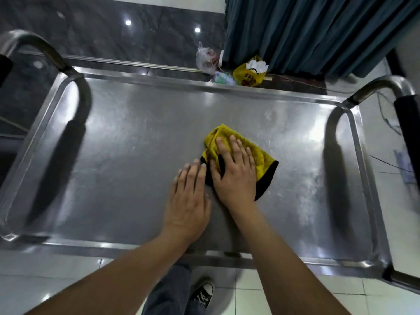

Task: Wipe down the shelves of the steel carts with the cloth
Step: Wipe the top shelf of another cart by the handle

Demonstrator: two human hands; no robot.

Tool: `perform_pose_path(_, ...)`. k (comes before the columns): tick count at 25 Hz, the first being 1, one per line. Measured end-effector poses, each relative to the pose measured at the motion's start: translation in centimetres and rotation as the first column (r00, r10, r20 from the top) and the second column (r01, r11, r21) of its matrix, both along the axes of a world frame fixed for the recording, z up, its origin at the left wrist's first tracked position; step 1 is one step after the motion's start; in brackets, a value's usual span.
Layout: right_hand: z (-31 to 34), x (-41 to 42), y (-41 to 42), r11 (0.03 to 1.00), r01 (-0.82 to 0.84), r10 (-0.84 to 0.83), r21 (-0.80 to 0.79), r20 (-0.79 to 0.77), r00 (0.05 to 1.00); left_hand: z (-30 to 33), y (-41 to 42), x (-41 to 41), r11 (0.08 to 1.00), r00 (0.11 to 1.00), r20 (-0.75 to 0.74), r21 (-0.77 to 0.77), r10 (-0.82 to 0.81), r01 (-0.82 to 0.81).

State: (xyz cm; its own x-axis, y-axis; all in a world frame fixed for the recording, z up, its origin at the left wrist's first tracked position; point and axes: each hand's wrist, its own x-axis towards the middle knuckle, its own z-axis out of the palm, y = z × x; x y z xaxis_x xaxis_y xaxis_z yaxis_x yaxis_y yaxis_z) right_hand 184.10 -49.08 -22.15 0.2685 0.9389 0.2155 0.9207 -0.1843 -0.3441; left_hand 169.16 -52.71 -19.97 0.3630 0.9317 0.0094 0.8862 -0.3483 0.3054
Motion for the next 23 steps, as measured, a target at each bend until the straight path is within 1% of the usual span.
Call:
perform_pose_path(1,0.0,0.2,0.4,1.0,-0.011,0.011,-0.003,0.008,1.0,-0.3,0.1,0.7,0.999,0.999,-0.01,-0.016,-0.031,0.031)
perform_pose_path(3,0.2,0.9,2.3,0.999,-0.037,0.037,-0.026,0.011,0.999,-1.0,0.0,1.1,0.999,0.999,-0.034,-0.038,-0.033,0.032)
perform_pose_path(6,1.1,1.7,8.1,0.992,-0.041,0.039,-0.119,-0.019,0.999,-1.5,-0.2,0.7,0.998,0.997,-0.068,-0.042,-0.046,0.043)
perform_pose_path(8,1.6,1.8,12.4,0.986,-0.057,0.053,-0.158,-0.03,0.998,-1.9,-0.2,0.4,0.998,0.997,-0.047,-0.028,-0.055,0.054)
perform_pose_path(10,1.5,1.9,15.0,0.985,-0.076,0.067,-0.155,-0.064,0.996,-2.2,-0.2,0.2,0.999,0.998,-0.046,-0.018,-0.049,0.048)
perform_pose_path(11,1.3,2.2,15.2,0.988,-0.058,0.048,-0.144,-0.068,0.997,-2.3,-0.2,0.1,0.999,0.997,-0.055,-0.016,-0.051,0.05)
perform_pose_path(13,0.8,4.2,14.4,0.991,0.046,-0.054,-0.126,-0.058,0.997,-2.2,-0.1,0.0,0.998,0.996,-0.063,-0.005,-0.062,0.062)
perform_pose_path(15,0.8,8.3,13.0,0.973,0.187,-0.193,-0.133,-0.036,0.981,-2.2,-0.2,0.1,0.997,0.995,-0.064,0.005,-0.072,0.072)
perform_pose_path(17,0.9,13.2,11.6,0.934,0.323,-0.328,-0.151,-0.003,0.945,-2.1,-0.2,0.3,0.998,0.996,-0.058,0.008,-0.069,0.07)
perform_pose_path(19,1.2,16.7,10.7,0.888,0.432,-0.438,-0.16,-0.003,0.899,-2.1,-0.3,0.5,0.998,0.996,-0.067,0.005,-0.059,0.06)
perform_pose_path(21,1.0,16.4,11.1,0.844,0.515,-0.521,-0.146,-0.002,0.853,-1.9,-0.2,0.7,0.999,0.996,-0.081,-0.006,-0.047,0.047)
perform_pose_path(22,1.0,14.8,11.6,0.84,0.523,-0.528,-0.144,0.003,0.849,-1.9,-0.1,0.8,0.999,0.995,-0.087,-0.007,-0.044,0.044)
perform_pose_path(23,1.1,12.6,12.2,0.867,0.476,-0.48,-0.146,0.008,0.877,-1.9,-0.1,0.7,0.999,0.995,-0.087,-0.007,-0.042,0.042)
